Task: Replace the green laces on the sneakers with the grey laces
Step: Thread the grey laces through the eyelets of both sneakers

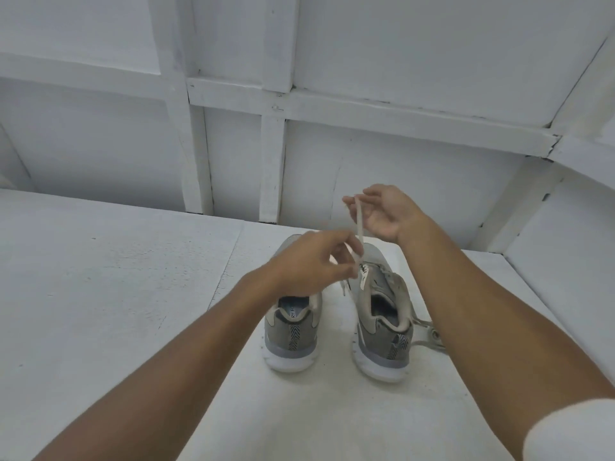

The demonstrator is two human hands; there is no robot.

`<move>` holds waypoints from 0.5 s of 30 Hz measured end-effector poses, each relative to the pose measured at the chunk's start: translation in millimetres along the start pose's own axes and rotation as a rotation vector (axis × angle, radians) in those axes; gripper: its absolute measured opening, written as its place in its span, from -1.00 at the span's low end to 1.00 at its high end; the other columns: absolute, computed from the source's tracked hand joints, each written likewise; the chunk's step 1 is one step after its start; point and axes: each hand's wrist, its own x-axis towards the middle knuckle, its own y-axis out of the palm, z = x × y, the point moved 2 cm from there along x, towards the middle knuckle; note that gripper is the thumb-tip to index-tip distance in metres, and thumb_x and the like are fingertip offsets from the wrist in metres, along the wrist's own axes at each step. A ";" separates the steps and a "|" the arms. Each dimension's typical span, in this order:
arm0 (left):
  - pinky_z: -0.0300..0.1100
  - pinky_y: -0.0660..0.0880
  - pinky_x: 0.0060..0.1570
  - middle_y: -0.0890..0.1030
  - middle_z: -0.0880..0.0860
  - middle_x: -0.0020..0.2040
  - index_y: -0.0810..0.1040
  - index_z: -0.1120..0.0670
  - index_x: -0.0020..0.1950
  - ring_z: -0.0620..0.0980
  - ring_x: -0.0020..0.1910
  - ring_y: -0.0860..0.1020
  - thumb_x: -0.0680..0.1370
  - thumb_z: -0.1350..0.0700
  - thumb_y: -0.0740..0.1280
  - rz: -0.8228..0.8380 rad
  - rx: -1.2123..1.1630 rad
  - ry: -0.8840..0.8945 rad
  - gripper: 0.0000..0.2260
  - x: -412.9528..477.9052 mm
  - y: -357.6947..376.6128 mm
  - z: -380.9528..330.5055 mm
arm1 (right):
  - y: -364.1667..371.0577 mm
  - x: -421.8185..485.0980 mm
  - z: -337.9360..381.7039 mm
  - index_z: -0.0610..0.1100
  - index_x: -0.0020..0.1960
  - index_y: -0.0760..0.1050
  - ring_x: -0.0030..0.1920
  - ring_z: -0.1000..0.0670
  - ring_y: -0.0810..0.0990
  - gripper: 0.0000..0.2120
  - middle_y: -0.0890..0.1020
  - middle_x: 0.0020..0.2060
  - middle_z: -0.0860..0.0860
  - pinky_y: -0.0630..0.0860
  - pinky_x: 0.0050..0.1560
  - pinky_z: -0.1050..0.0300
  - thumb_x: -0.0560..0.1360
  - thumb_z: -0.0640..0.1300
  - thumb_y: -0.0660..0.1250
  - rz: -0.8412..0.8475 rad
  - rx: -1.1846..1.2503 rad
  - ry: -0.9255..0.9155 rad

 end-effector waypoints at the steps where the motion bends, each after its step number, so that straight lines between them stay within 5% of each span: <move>1: -0.10 0.54 0.03 0.67 -0.16 -0.13 0.54 -0.08 0.07 -0.28 -0.20 0.58 0.53 0.04 0.40 0.005 0.023 -0.007 -0.87 -4.1 6.3 3.4 | 1.4 1.0 2.4 -0.35 0.18 0.38 -0.40 -0.03 0.55 -0.78 0.60 -0.14 -0.24 0.52 -0.44 0.24 0.59 -0.26 0.13 -0.010 0.018 0.018; 6: -0.11 0.47 0.14 0.63 -0.18 0.03 0.56 -0.10 0.12 -0.17 0.04 0.55 0.55 -0.03 0.36 -0.034 0.160 -0.055 -0.84 -17.9 19.9 22.5 | 2.6 5.1 10.9 -0.25 0.08 0.45 -0.44 0.10 0.36 -0.89 0.63 -0.18 -0.09 0.25 -0.56 0.31 0.61 -0.24 0.21 -0.131 -0.381 -0.097; 10: -0.23 0.40 -0.02 0.62 -0.10 0.06 0.58 -0.01 0.13 -0.14 -0.01 0.50 0.56 -0.06 0.33 -0.540 0.159 -0.307 -0.79 -31.3 0.6 59.5 | 8.5 -2.1 9.3 -0.27 0.21 0.46 -0.37 0.06 0.49 -0.80 0.64 -0.12 -0.10 0.42 -0.43 0.27 0.60 -0.30 0.21 -0.006 -0.450 -0.150; 15: -0.13 0.54 -0.02 0.63 -0.07 0.01 0.56 0.02 0.13 -0.08 -0.03 0.56 0.51 -0.16 0.36 -0.466 0.127 -0.535 -0.68 -39.6 4.6 96.7 | 18.0 -5.7 -6.8 -0.24 0.15 0.50 -0.34 0.06 0.56 -0.80 0.64 -0.10 -0.09 0.47 -0.40 0.27 0.59 -0.37 0.18 0.094 -0.510 -0.124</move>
